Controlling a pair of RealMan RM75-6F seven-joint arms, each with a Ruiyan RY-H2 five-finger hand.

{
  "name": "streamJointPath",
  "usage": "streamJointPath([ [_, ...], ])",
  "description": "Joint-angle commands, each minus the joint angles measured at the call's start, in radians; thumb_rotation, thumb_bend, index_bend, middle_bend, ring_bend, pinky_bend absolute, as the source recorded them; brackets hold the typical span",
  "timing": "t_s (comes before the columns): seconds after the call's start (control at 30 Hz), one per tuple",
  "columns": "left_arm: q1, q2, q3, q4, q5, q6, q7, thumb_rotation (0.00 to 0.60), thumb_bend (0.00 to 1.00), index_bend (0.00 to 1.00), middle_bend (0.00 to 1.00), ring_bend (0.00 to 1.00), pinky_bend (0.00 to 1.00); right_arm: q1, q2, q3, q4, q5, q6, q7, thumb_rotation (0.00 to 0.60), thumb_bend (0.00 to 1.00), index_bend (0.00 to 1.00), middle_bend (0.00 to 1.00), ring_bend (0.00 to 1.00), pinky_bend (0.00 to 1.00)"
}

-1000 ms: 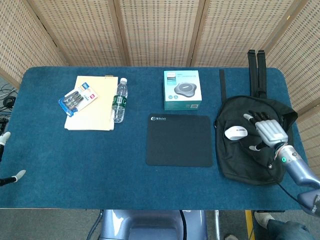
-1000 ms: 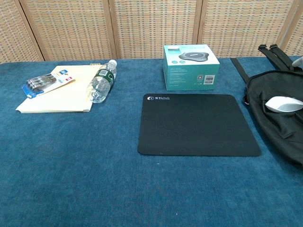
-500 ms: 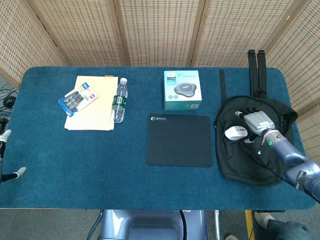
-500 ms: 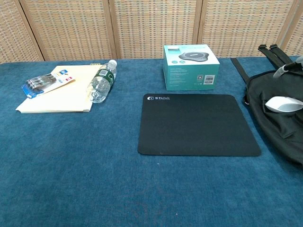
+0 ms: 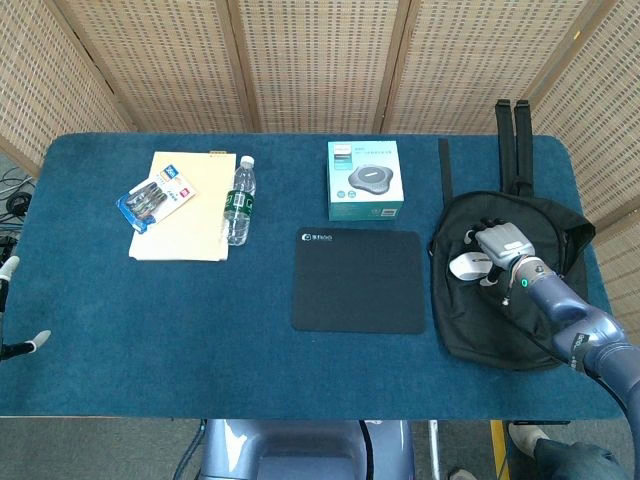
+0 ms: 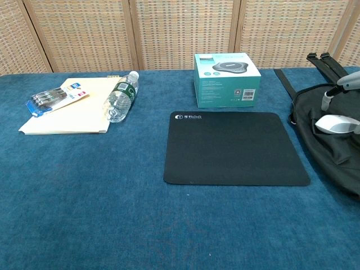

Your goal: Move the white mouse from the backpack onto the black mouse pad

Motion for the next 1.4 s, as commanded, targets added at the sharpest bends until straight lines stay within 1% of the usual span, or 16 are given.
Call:
streamJointPath([
  [0.03,-0.004,0.000,-0.002,0.004,-0.006,-0.006,-0.001,0.600,0.00,0.00,0.00,0.00,0.00,0.004,-0.019,-0.014,0.029,-0.006,-0.002,0.019,0.600,0.01,0.27,0.24,0.10,0.16],
  [0.17,-0.004,0.000,-0.003,0.003,-0.007,-0.003,0.000,0.600,0.00,0.00,0.00,0.00,0.00,0.004,-0.042,-0.032,0.061,-0.019,0.010,0.042,0.600,0.07,0.33,0.34,0.20,0.22],
  [0.27,-0.004,-0.001,0.000,0.002,-0.004,0.000,0.003,0.600,0.00,0.00,0.00,0.00,0.00,0.000,-0.057,-0.042,0.085,-0.028,0.031,0.050,0.600,0.17,0.43,0.44,0.29,0.27],
  [0.3,-0.004,-0.001,0.001,0.002,-0.002,0.001,0.004,0.600,0.00,0.00,0.00,0.00,0.00,-0.003,-0.063,-0.045,0.094,-0.032,0.043,0.054,0.600,0.21,0.49,0.49,0.33,0.29],
  [0.43,-0.003,-0.002,0.005,-0.001,0.004,0.005,0.007,0.600,0.00,0.00,0.00,0.00,0.00,-0.018,-0.064,-0.049,0.100,-0.042,0.110,0.066,0.600,0.30,0.59,0.58,0.41,0.30],
  [0.53,-0.005,-0.002,0.008,-0.002,0.006,0.001,0.006,0.600,0.00,0.00,0.00,0.00,0.00,-0.025,-0.050,-0.045,0.086,-0.045,0.155,0.057,0.600,0.36,0.60,0.59,0.42,0.31],
  [0.6,-0.006,-0.001,0.011,-0.002,0.009,-0.004,0.004,0.600,0.00,0.00,0.00,0.00,0.00,-0.029,-0.029,-0.037,0.054,-0.047,0.199,0.039,0.600,0.36,0.60,0.59,0.42,0.31],
  [0.73,-0.008,0.001,0.017,-0.002,0.020,-0.010,-0.001,0.600,0.00,0.00,0.00,0.00,0.00,-0.021,0.035,-0.009,-0.082,-0.067,0.309,-0.065,0.600,0.38,0.60,0.59,0.42,0.31],
  [0.87,-0.010,0.001,0.022,0.000,0.030,-0.015,-0.004,0.600,0.00,0.00,0.00,0.00,0.00,0.005,0.075,0.028,-0.227,-0.069,0.347,-0.187,0.600,0.44,0.60,0.59,0.42,0.31],
  [0.97,-0.012,-0.001,0.029,0.002,0.040,-0.020,-0.001,0.600,0.00,0.00,0.00,0.00,0.00,0.035,0.076,0.049,-0.301,-0.078,0.348,-0.283,0.600,0.52,0.60,0.59,0.42,0.33],
  [1.0,-0.013,-0.002,0.032,0.003,0.045,-0.022,0.000,0.600,0.00,0.00,0.00,0.00,0.00,0.048,0.071,0.055,-0.321,-0.083,0.345,-0.320,0.600,0.57,0.61,0.59,0.42,0.34],
  [1.1,-0.012,-0.004,0.040,0.008,0.060,-0.020,-0.002,0.600,0.00,0.00,0.00,0.00,0.00,0.113,0.028,0.064,-0.368,-0.140,0.331,-0.416,0.600,0.67,0.62,0.59,0.42,0.35],
  [1.2,-0.012,-0.008,0.043,0.014,0.063,-0.021,-0.001,0.600,0.00,0.00,0.00,0.00,0.00,0.159,-0.007,0.045,-0.363,-0.210,0.340,-0.436,0.600,0.77,0.63,0.59,0.42,0.37],
  [1.3,-0.014,-0.012,0.043,0.019,0.056,-0.027,0.004,0.600,0.00,0.00,0.00,0.00,0.00,0.207,-0.040,-0.003,-0.313,-0.310,0.363,-0.412,0.600,0.84,0.63,0.59,0.42,0.39],
  [1.33,-0.016,-0.014,0.041,0.022,0.049,-0.031,0.007,0.600,0.00,0.00,0.00,0.00,0.00,0.230,-0.056,-0.030,-0.285,-0.352,0.375,-0.377,0.600,0.86,0.64,0.59,0.42,0.39],
  [1.4,-0.019,-0.018,0.038,0.025,0.037,-0.035,0.012,0.600,0.00,0.00,0.00,0.00,0.00,0.255,-0.079,-0.062,-0.240,-0.393,0.397,-0.317,0.600,0.89,0.64,0.59,0.43,0.41],
])
